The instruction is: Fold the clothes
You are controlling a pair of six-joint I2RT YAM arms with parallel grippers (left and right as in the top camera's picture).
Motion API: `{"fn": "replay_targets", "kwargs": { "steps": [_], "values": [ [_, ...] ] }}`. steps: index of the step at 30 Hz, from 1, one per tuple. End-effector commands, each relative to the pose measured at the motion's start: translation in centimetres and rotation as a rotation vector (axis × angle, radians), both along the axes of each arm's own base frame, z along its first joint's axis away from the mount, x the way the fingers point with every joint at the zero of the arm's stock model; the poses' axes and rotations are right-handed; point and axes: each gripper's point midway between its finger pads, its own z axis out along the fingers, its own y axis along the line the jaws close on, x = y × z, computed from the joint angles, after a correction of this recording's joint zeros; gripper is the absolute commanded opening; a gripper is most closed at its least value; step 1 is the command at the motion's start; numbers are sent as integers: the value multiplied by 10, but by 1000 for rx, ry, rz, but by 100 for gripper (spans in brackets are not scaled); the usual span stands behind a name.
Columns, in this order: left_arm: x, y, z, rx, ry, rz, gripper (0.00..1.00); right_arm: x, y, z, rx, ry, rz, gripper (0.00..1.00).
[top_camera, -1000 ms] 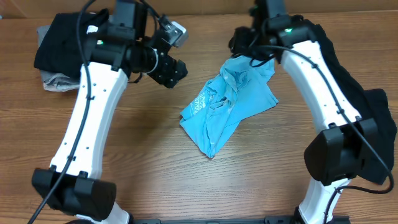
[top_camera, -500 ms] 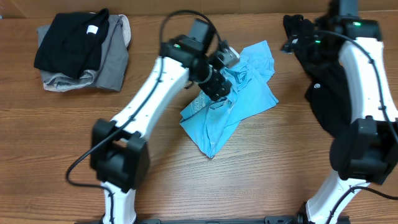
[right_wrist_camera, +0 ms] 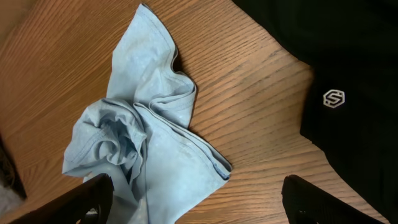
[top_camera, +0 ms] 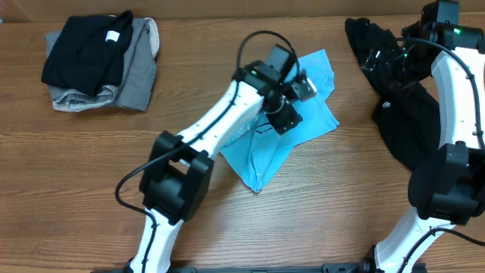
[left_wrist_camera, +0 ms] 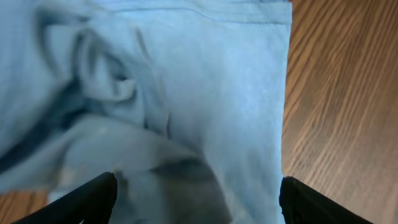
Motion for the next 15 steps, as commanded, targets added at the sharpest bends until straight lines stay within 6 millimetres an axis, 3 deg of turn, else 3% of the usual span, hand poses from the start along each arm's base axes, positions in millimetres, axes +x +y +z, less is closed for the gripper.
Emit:
{"fn": "replay_targets", "kwargs": {
  "steps": [1,6,15],
  "values": [
    [4,-3,-20,62,-29,-20,82,0,0,14,-19,-36,10,89],
    [6,-2,-30,82,-29,-15,73,0,-2,13,-34,-34,8,89],
    [26,22,-35,214,-124,52,42,0,-2,13,-34,-33,8,89]
  ]
}}
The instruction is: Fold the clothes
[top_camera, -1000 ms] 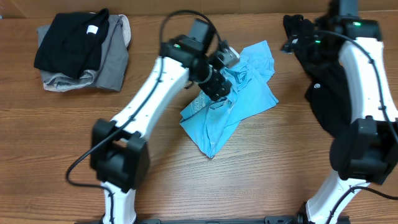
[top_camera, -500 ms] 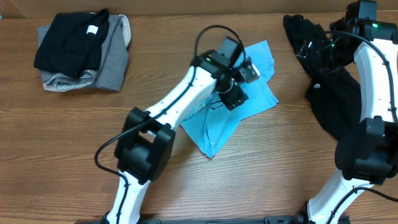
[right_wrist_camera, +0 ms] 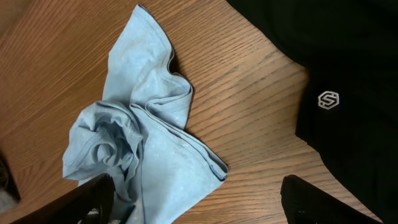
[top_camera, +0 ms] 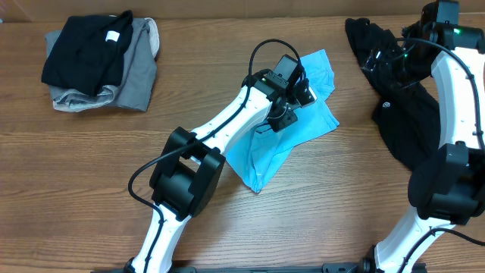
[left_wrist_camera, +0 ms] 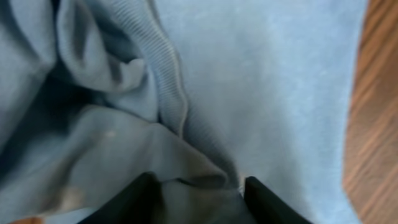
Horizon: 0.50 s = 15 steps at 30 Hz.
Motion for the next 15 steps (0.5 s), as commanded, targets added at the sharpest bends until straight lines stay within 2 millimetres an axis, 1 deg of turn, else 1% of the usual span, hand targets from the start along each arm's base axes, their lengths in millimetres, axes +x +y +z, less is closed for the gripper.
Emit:
{"fn": "replay_targets", "kwargs": {
  "steps": [1,2,3,5,7,8,9,11,15],
  "values": [
    [17,15,-1,82,-71,41,37,0,0,14,-18,-35,7,88],
    [19,18,-1,92,-80,48,29,0,0,14,-18,-35,7,88],
    [21,20,0,101,-90,55,24,0,0,14,-18,-35,7,89],
    [29,28,3,139,-129,90,20,0,0,14,-18,-35,7,88],
    [40,35,14,165,-177,164,17,0,0,14,-18,-35,7,88],
    [44,37,21,170,-191,190,11,0,0,14,-18,-35,7,87],
    [47,38,29,167,-200,206,4,0,0,14,-18,-35,7,86],
    [54,40,53,150,-216,253,4,-1,1,13,-15,-28,8,82],
    [69,53,119,60,-243,398,4,-2,14,14,18,-27,36,79]
  ]
}}
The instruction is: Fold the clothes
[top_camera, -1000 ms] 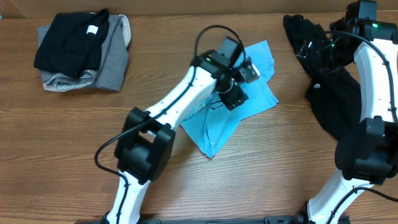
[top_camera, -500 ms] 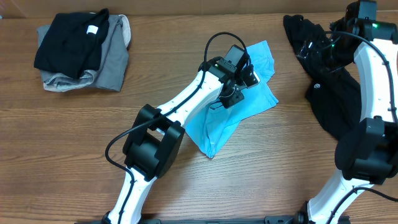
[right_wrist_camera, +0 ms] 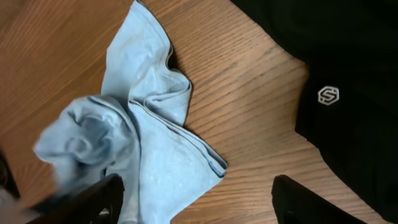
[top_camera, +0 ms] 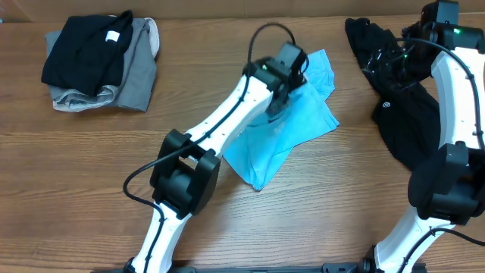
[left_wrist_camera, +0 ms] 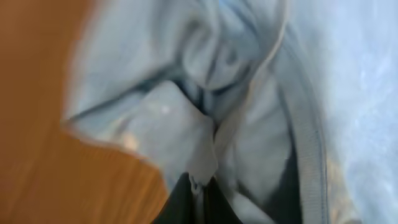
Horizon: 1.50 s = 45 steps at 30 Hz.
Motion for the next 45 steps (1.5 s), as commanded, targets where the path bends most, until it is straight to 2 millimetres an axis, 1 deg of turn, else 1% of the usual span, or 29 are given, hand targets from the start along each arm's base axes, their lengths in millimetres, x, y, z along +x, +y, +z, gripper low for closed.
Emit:
{"fn": "replay_targets", "kwargs": {
  "steps": [1,2,3,4,6,7,9,11,14,20,25,28,31,35,36,38,40,42,45],
  "values": [
    [33,18,80,-113,-138,186,4,1,17,16,26,-46,57,78],
    [36,23,98,-135,-154,208,4,1,25,17,42,-55,86,78],
    [38,30,125,-168,-179,217,4,1,35,19,58,-63,123,78],
    [39,34,139,-187,-193,222,4,1,40,19,61,-63,134,78],
    [39,39,161,-220,-214,226,6,1,51,19,66,-64,158,78],
    [39,41,169,-235,-220,225,7,1,57,19,69,-64,171,78],
    [39,43,178,-250,-231,227,6,0,72,20,82,-65,203,78],
    [39,43,180,-254,-233,228,4,-1,89,21,97,-68,240,78],
    [38,41,180,-282,-224,244,4,-5,121,23,120,-77,315,77],
    [47,52,182,-370,-209,366,4,-12,185,28,118,-128,488,75],
    [50,63,179,-443,-143,391,4,-8,226,34,88,-217,591,74],
    [52,71,177,-457,-127,408,4,-7,244,37,81,-258,625,74],
    [54,78,179,-458,-130,420,4,-6,255,34,78,-276,660,74],
    [54,84,185,-464,-143,428,4,-7,263,11,77,-261,684,74],
    [54,86,190,-470,-152,430,4,-11,261,-8,77,-237,684,74],
    [53,88,194,-477,-159,436,4,-17,262,-22,81,-219,711,74],
    [54,90,197,-481,-164,439,4,-30,266,-35,111,-213,798,74],
    [54,90,198,-483,-168,439,4,-43,266,-50,114,-196,870,74],
    [54,90,199,-486,-171,438,4,-53,263,-68,109,-170,905,75]
  ]
}}
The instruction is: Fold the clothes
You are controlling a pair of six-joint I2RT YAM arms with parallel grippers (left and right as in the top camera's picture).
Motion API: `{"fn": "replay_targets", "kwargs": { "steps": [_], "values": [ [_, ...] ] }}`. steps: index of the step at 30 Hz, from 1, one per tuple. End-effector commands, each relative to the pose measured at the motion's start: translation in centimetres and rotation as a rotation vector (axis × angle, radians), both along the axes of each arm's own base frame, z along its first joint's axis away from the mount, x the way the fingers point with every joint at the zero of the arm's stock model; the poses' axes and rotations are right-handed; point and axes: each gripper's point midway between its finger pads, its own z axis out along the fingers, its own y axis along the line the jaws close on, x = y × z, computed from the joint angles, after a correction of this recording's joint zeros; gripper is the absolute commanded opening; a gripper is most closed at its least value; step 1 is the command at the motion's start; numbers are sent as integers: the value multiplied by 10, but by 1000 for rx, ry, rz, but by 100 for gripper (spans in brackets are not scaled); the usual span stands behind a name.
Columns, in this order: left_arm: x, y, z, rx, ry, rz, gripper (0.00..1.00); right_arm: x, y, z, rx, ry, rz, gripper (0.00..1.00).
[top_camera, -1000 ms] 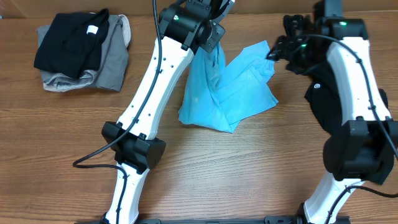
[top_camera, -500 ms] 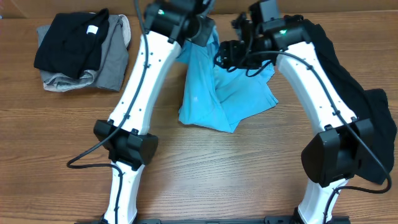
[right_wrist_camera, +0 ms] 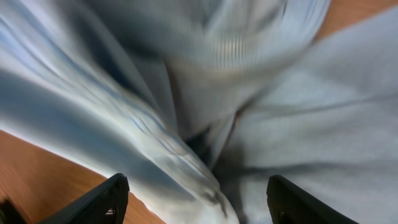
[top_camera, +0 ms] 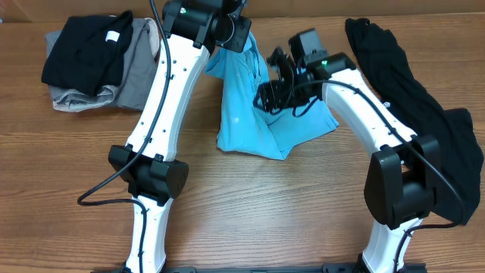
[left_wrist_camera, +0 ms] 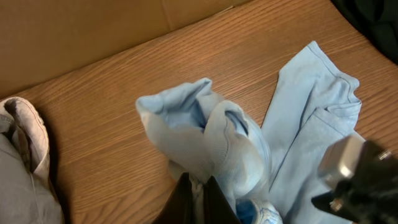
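Observation:
A light blue shirt (top_camera: 246, 114) is partly raised off the wooden table (top_camera: 91, 174). My left gripper (top_camera: 235, 32) is shut on a bunched fold of it at the back, and the cloth drapes down from there to the table. In the left wrist view the shut gripper (left_wrist_camera: 198, 202) pinches blue fabric (left_wrist_camera: 217, 134), with the rest spread below. My right gripper (top_camera: 267, 95) hovers open right over the middle of the shirt. Its view is blurred, the open gripper (right_wrist_camera: 202, 205) close above the blue cloth (right_wrist_camera: 267, 124), nothing between its fingers.
A folded stack of black and grey clothes (top_camera: 98, 61) lies at the back left. A black garment (top_camera: 424, 98) sprawls along the right side. A cardboard wall (left_wrist_camera: 93, 31) stands behind the table's back edge.
My left gripper, still shut on the shirt, now holds its fold higher and further back left. The right arm has come from the far right corner to just above the shirt.
My left gripper was open over the crumpled blue shirt, then its fingers stood around a fold, then shut on it. The right arm stayed over the black garment throughout. Now the shirt hangs partly lifted and the right gripper is open over it.

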Motion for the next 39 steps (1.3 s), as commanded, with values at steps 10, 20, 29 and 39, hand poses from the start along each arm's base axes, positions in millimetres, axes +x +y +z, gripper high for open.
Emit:
{"fn": "replay_targets", "kwargs": {
  "steps": [10,20,29,39],
  "values": [
    [-4,3,35,-48,-69,9,4,-22,26,-29,153,-35,169,68],
    [-3,5,37,-45,-76,15,4,-32,41,-25,200,-25,210,13],
    [2,42,62,-9,-140,107,4,-12,5,19,116,-43,84,4],
    [-23,92,149,-24,-324,165,9,3,-90,192,-24,-236,-149,4]
  ]
}}
